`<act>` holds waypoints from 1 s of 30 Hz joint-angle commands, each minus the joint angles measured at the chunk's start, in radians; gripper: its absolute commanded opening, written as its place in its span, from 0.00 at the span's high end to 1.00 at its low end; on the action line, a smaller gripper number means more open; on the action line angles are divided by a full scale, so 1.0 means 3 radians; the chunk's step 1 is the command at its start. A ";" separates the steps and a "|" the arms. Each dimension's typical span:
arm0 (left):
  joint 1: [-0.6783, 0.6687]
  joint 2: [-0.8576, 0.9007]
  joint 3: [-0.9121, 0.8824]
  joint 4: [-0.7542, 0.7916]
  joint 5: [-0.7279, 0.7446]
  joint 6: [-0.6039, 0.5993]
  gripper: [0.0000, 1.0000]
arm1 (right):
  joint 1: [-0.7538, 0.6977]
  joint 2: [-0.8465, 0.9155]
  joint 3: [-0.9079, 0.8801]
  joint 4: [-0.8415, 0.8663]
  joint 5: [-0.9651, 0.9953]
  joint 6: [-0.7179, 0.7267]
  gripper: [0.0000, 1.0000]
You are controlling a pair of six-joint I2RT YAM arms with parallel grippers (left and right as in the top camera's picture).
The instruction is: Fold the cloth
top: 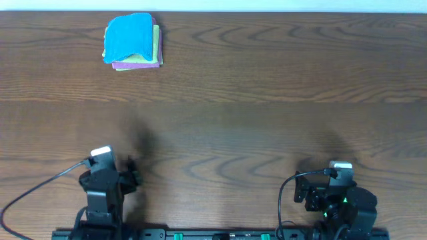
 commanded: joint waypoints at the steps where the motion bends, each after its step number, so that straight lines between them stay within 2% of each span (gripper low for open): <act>1: 0.0130 -0.0182 -0.0098 -0.0014 0.0455 0.0219 0.05 | -0.0006 -0.0027 -0.0008 -0.0004 -0.0005 0.0034 0.01; 5: 0.0352 -0.0337 -0.0237 -0.0033 0.0697 0.0221 0.05 | -0.0006 -0.0027 -0.0008 -0.0004 -0.0005 0.0034 0.01; 12: 0.0247 -0.0844 -0.0501 -0.0168 0.0684 0.0365 0.05 | -0.0006 -0.0027 -0.0008 -0.0004 -0.0005 0.0033 0.01; 30: 0.0248 -0.0838 -0.0500 -0.0224 0.0717 0.0367 0.05 | -0.0006 -0.0027 -0.0008 -0.0004 -0.0005 0.0033 0.01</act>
